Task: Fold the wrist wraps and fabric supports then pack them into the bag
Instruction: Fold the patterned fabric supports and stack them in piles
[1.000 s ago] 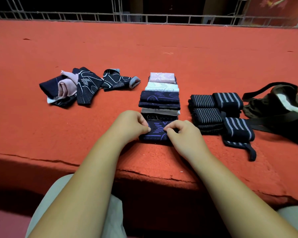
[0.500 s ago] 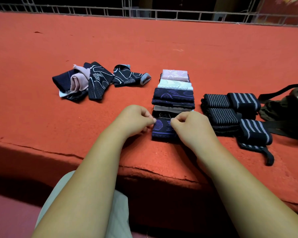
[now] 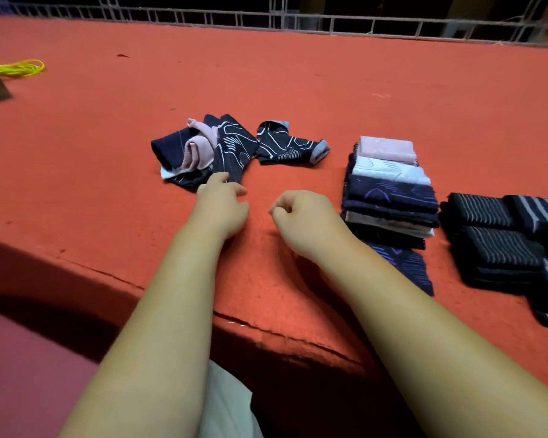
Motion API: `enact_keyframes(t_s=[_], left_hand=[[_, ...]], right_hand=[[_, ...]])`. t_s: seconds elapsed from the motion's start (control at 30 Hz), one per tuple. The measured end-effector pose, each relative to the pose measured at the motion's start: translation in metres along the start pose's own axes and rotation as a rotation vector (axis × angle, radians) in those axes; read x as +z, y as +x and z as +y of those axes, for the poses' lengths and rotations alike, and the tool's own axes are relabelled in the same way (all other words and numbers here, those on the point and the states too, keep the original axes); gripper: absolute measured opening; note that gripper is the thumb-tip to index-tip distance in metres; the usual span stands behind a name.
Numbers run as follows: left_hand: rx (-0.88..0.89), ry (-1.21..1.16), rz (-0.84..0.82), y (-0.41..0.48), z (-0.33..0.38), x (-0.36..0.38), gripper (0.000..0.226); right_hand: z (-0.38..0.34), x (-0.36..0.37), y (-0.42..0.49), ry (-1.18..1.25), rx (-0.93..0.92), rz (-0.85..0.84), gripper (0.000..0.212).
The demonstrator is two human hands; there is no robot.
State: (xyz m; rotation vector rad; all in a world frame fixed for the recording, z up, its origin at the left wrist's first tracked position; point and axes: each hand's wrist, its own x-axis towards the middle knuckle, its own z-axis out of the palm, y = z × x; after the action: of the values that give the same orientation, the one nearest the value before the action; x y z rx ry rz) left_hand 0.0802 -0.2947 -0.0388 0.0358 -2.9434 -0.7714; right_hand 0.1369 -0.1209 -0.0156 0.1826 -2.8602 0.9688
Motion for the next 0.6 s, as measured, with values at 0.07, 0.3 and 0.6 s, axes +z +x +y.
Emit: enact_keyframes(t_s=[0.07, 0.3, 0.6], left_hand=[[0.015, 0.066, -0.035, 0.008, -0.008, 0.009, 0.045], [0.066, 0.048, -0.011, 0.022, -0.028, 0.014, 0.06], [0.32, -0.394, 0.478, -0.014, 0.015, -0.024, 0.025]], right_hand=[[-0.003, 0.016, 0.012, -0.072, 0.032, -0.096, 0.03], [0.009, 0.044, 0.018, -0.227, 0.033, -0.121, 0.04], [0.013, 0.021, 0.013, 0.098, 0.092, 0.022, 0.058]])
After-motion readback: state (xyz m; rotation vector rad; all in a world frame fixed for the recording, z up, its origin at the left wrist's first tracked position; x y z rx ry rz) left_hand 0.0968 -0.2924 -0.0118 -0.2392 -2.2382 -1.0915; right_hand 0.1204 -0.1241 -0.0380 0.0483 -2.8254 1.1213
